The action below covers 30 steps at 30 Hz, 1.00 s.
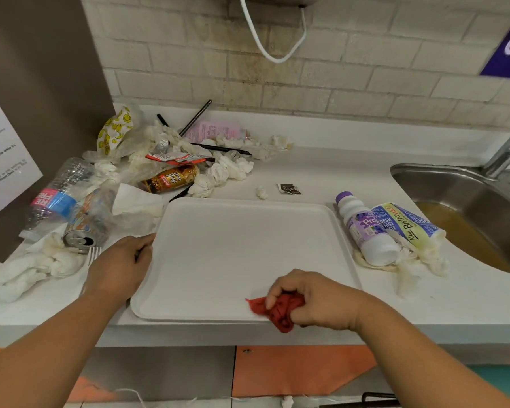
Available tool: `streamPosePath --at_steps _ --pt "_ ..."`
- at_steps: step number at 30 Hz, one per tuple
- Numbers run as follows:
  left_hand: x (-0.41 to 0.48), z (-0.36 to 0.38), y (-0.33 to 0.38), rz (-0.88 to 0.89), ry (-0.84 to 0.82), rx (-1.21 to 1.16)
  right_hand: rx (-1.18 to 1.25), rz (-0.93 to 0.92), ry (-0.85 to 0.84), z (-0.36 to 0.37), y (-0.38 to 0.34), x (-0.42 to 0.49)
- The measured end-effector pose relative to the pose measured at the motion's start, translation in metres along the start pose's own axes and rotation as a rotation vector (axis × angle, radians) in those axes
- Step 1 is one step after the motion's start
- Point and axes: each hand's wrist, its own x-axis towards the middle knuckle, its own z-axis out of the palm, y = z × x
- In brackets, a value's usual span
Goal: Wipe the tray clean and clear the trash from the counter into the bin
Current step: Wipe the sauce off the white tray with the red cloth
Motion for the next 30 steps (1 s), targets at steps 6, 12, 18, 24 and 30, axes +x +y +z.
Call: streamPosePath --at_steps 6,12,18,24,30 --pt "0.0 -0.001 0.0 0.007 0.0 0.005 0.048 0.069 0.328 -0.021 0.012 -0.001" --pt "0.0 -0.002 0.002 0.005 0.004 -0.002 -0.102 -0.036 0.324 0.006 -0.002 0.027" --pt "-0.003 -0.005 0.005 0.025 0.003 -0.012 -0.11 -0.011 0.448 -0.004 0.008 0.018" --pt "-0.005 -0.006 0.004 0.039 0.005 -0.047 0.529 0.016 0.866 -0.024 0.026 -0.043" --pt "-0.008 -0.009 0.008 0.044 0.041 -0.104 0.519 -0.033 1.087 -0.005 0.035 -0.088"
